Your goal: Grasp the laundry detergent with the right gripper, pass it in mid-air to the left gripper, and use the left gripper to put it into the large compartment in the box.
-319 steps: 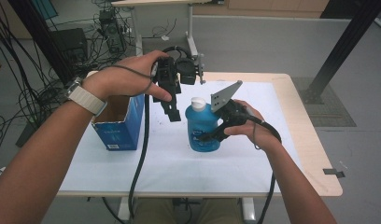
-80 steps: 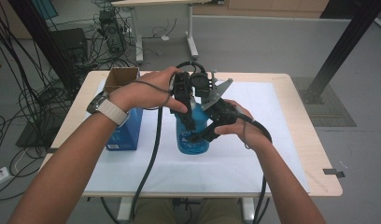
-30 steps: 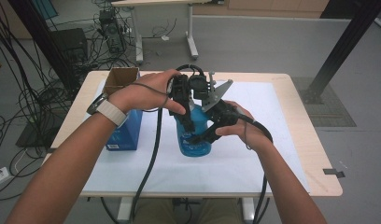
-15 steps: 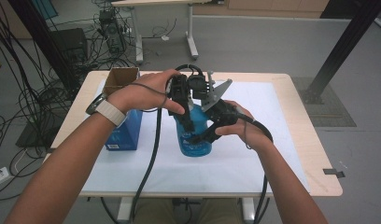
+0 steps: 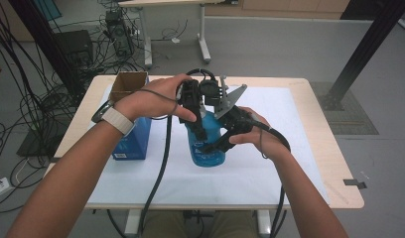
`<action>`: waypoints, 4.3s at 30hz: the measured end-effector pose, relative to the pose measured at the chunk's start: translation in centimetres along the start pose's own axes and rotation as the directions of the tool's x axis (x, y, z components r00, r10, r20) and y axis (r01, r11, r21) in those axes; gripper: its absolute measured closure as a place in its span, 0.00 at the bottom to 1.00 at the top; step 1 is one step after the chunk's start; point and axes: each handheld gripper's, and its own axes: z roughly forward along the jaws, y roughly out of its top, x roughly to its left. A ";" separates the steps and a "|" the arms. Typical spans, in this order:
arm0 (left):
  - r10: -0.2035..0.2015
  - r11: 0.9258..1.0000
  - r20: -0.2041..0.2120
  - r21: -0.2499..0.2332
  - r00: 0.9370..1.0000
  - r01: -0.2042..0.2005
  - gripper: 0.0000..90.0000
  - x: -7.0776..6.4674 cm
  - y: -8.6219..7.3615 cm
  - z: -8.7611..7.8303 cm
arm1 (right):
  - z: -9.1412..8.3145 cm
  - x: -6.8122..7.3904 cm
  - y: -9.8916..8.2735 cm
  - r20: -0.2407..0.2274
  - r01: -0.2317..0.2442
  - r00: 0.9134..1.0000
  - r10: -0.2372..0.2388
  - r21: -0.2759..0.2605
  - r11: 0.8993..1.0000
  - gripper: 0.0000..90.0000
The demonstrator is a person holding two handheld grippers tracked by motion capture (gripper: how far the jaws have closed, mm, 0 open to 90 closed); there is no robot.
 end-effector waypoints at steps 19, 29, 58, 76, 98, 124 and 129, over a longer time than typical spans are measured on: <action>-0.003 1.000 0.004 -0.005 1.000 0.003 0.42 -0.1 -0.1 0.0 | -0.1 0.1 -0.1 -0.002 -0.001 1.000 0.001 -0.006 1.000 0.49; -0.007 1.000 -0.001 -0.004 1.000 0.007 0.42 -0.2 0.0 0.0 | -0.1 0.2 -0.1 0.000 -0.001 1.000 0.001 -0.006 1.000 0.48; -0.011 1.000 -0.004 -0.010 1.000 0.011 0.42 -0.2 0.0 -0.1 | -0.3 0.2 -0.1 -0.003 -0.008 1.000 0.008 -0.004 1.000 0.48; -0.018 1.000 -0.011 -0.004 1.000 0.018 0.42 -0.1 -0.1 -0.3 | -0.2 0.0 0.1 -0.006 -0.003 1.000 0.003 -0.012 1.000 0.48; -0.024 1.000 -0.010 0.003 1.000 0.024 0.42 -0.1 -0.1 -0.3 | -0.1 0.0 0.0 -0.007 0.001 1.000 -0.001 -0.025 1.000 0.48; -0.023 1.000 -0.013 0.006 1.000 0.024 0.42 -0.1 0.1 -0.4 | -0.1 -0.1 0.0 -0.007 0.005 1.000 -0.005 -0.030 1.000 0.48; -0.024 1.000 -0.015 0.009 1.000 0.024 0.42 -0.1 0.2 -0.5 | -0.1 -0.1 0.0 -0.007 0.005 1.000 -0.005 -0.036 0.999 0.48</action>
